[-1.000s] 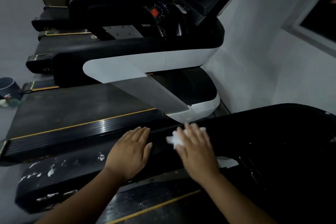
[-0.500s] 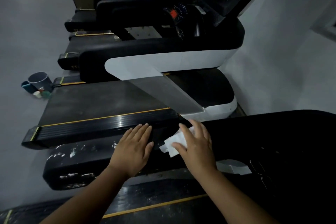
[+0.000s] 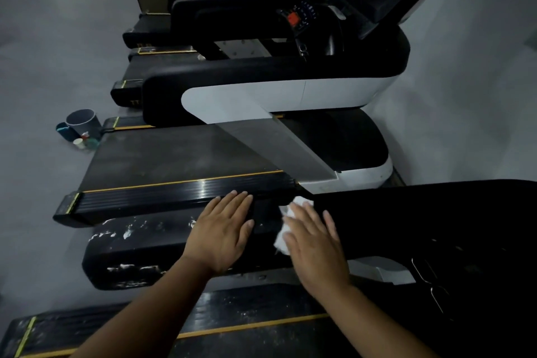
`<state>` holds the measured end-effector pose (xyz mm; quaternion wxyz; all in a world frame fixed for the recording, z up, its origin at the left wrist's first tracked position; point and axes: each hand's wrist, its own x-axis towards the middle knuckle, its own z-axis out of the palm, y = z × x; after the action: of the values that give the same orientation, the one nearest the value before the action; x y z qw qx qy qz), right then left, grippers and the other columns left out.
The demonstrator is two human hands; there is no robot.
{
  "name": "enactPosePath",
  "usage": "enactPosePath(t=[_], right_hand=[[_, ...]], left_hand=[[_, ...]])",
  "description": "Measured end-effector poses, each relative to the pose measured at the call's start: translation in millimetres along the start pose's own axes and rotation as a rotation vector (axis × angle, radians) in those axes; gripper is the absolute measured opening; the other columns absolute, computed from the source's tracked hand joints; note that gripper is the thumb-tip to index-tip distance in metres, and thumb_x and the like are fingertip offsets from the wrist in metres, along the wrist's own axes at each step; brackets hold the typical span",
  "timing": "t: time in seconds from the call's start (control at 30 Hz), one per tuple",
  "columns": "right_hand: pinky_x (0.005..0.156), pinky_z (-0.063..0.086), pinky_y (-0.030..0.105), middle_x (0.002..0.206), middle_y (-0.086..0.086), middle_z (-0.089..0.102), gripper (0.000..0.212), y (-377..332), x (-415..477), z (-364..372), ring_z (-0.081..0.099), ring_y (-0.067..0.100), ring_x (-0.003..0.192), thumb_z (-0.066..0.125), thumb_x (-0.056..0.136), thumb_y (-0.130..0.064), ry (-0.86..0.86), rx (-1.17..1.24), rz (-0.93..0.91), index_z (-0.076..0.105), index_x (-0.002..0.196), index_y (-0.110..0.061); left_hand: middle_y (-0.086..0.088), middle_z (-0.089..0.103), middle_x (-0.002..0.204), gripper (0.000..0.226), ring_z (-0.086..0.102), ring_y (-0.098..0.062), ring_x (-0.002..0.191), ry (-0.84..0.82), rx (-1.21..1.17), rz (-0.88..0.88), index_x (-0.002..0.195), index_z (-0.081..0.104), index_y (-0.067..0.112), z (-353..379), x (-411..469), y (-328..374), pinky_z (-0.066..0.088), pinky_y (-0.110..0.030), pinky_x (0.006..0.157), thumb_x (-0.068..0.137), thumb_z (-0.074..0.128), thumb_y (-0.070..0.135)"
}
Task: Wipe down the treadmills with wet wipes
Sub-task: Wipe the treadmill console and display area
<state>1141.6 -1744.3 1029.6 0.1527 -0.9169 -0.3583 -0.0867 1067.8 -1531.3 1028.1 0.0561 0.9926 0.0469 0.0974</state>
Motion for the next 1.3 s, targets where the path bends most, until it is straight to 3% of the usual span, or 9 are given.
enactPosePath(t=[0.13, 0.23, 0.37, 0.53, 0.63, 0.73, 0.93, 1.13, 1.3], right_hand=[[0.125, 0.012, 0.042, 0.161, 0.008, 0.035, 0.073, -10, 42, 2, 0.024, 0.021, 0.152, 0.007, 0.097, -0.048, -0.074, -0.073, 0.313, 0.040, 0.152, -0.013], [0.125, 0.008, 0.045, 0.163, 0.009, 0.030, 0.078, -53, 50, 12, 0.019, 0.025, 0.153, 0.004, 0.096, -0.054, -0.184, -0.088, 0.201, 0.039, 0.153, -0.015], [0.118, 0.018, 0.044, 0.155, 0.001, 0.045, 0.059, -59, 24, 10, 0.036, 0.021, 0.147, 0.025, 0.100, -0.049, -0.177, -0.127, 0.054, 0.054, 0.143, -0.022], [0.121, 0.003, 0.053, 0.160, -0.001, 0.038, 0.078, -63, 60, 13, 0.023, 0.021, 0.152, 0.004, 0.092, -0.059, -0.203, -0.118, 0.364, 0.047, 0.149, -0.026], [0.118, 0.010, 0.050, 0.154, -0.001, 0.047, 0.063, -108, 59, 27, 0.034, 0.022, 0.148, 0.019, 0.099, -0.052, -0.233, -0.133, 0.169, 0.054, 0.144, -0.024], [0.118, 0.017, 0.047, 0.158, -0.004, 0.041, 0.055, -104, 30, 23, 0.035, 0.019, 0.148, 0.028, 0.101, -0.048, -0.240, -0.153, 0.037, 0.049, 0.146, -0.025], [0.121, -0.001, 0.051, 0.164, -0.004, 0.029, 0.091, -115, 71, 19, 0.014, 0.019, 0.154, -0.003, 0.084, -0.071, -0.251, -0.116, 0.320, 0.039, 0.152, -0.028], [0.116, 0.016, 0.049, 0.158, -0.003, 0.041, 0.058, -136, 31, 29, 0.035, 0.020, 0.147, 0.030, 0.099, -0.054, -0.250, -0.175, 0.017, 0.047, 0.147, -0.027], [0.119, 0.015, 0.057, 0.154, 0.000, 0.046, 0.072, -127, 71, 32, 0.034, 0.024, 0.147, 0.013, 0.094, -0.057, -0.229, -0.167, 0.294, 0.051, 0.145, -0.024]], left_hand=[[-0.007, 0.048, 0.154, 0.062, 0.040, -0.024, 0.145, -0.032, -0.035, 0.004, 0.150, 0.047, 0.011, 0, 2, 0, 0.031, -0.042, 0.120, 0.105, 0.024, 0.046], [-0.006, 0.032, 0.162, 0.070, 0.025, -0.022, 0.153, -0.090, -0.065, 0.023, 0.156, 0.035, 0.012, -1, -5, -14, 0.014, -0.037, 0.125, 0.103, 0.013, 0.052], [-0.009, 0.046, 0.155, 0.064, 0.042, -0.025, 0.144, -0.046, 0.008, 0.001, 0.151, 0.045, 0.011, -6, -33, -57, 0.016, -0.036, 0.119, 0.105, 0.023, 0.049], [-0.009, 0.048, 0.153, 0.061, 0.045, -0.026, 0.142, -0.044, -0.024, 0.018, 0.149, 0.048, 0.009, -3, -36, -66, 0.022, -0.039, 0.116, 0.104, 0.028, 0.045], [-0.011, 0.050, 0.152, 0.061, 0.047, -0.026, 0.140, -0.036, -0.037, 0.061, 0.146, 0.051, 0.008, -3, -37, -68, 0.028, -0.041, 0.120, 0.104, 0.028, 0.045], [-0.012, 0.050, 0.151, 0.062, 0.047, -0.026, 0.140, -0.028, -0.025, 0.086, 0.145, 0.052, 0.006, -4, -42, -82, 0.028, -0.038, 0.120, 0.104, 0.029, 0.046], [-0.011, 0.050, 0.151, 0.062, 0.047, -0.027, 0.141, -0.011, 0.011, 0.062, 0.147, 0.051, 0.007, -8, -56, -108, 0.024, -0.040, 0.114, 0.103, 0.030, 0.046], [-0.012, 0.052, 0.150, 0.062, 0.050, -0.027, 0.139, -0.012, 0.014, 0.106, 0.144, 0.053, 0.006, -10, -59, -120, 0.024, -0.038, 0.114, 0.101, 0.034, 0.046], [-0.009, 0.051, 0.151, 0.063, 0.047, -0.025, 0.140, -0.031, 0.009, 0.027, 0.148, 0.049, 0.010, -11, -70, -139, 0.024, -0.039, 0.116, 0.104, 0.029, 0.049]])
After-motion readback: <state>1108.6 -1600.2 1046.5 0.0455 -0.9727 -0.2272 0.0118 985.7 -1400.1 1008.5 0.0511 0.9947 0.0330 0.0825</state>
